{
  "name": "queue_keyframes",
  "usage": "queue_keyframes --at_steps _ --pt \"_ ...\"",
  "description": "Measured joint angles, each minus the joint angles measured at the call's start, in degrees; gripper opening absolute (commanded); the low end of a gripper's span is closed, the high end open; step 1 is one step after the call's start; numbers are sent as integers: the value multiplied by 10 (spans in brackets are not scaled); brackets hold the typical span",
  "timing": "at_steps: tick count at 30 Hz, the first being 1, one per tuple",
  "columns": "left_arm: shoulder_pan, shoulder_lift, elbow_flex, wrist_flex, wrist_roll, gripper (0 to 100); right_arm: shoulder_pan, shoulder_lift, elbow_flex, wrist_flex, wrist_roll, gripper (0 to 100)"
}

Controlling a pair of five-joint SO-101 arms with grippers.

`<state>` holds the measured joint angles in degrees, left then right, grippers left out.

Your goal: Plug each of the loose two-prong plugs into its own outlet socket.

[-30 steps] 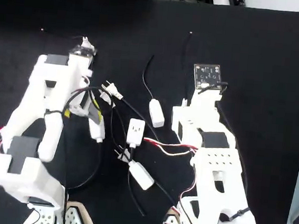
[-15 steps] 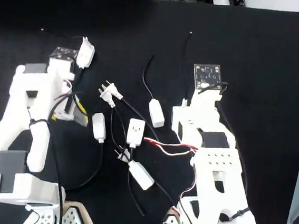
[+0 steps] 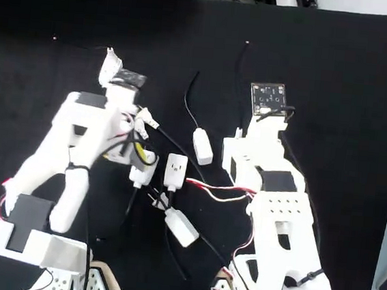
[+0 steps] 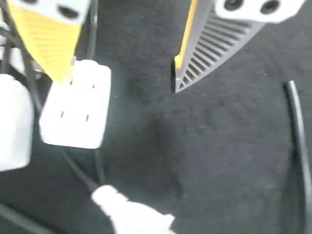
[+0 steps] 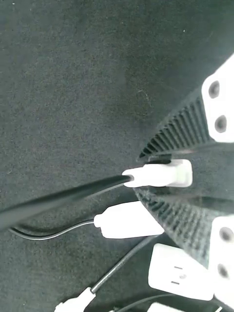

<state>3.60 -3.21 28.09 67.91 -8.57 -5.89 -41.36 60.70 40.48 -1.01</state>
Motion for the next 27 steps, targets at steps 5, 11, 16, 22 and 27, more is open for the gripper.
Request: queue_keyframes --at_steps 5,11,16,22,27 --pt "37 -4 0 0 10 320 0 0 0 0 0 11" --pt "57 -4 0 -4 21 320 0 0 0 0 0 11" --pt "55 9 11 -41 42 222 0 0 0 0 0 11" --pt "74 47 33 -85 45 136 0 0 0 0 0 11" --pt "76 48 33 -86 45 57 0 0 0 0 0 11"
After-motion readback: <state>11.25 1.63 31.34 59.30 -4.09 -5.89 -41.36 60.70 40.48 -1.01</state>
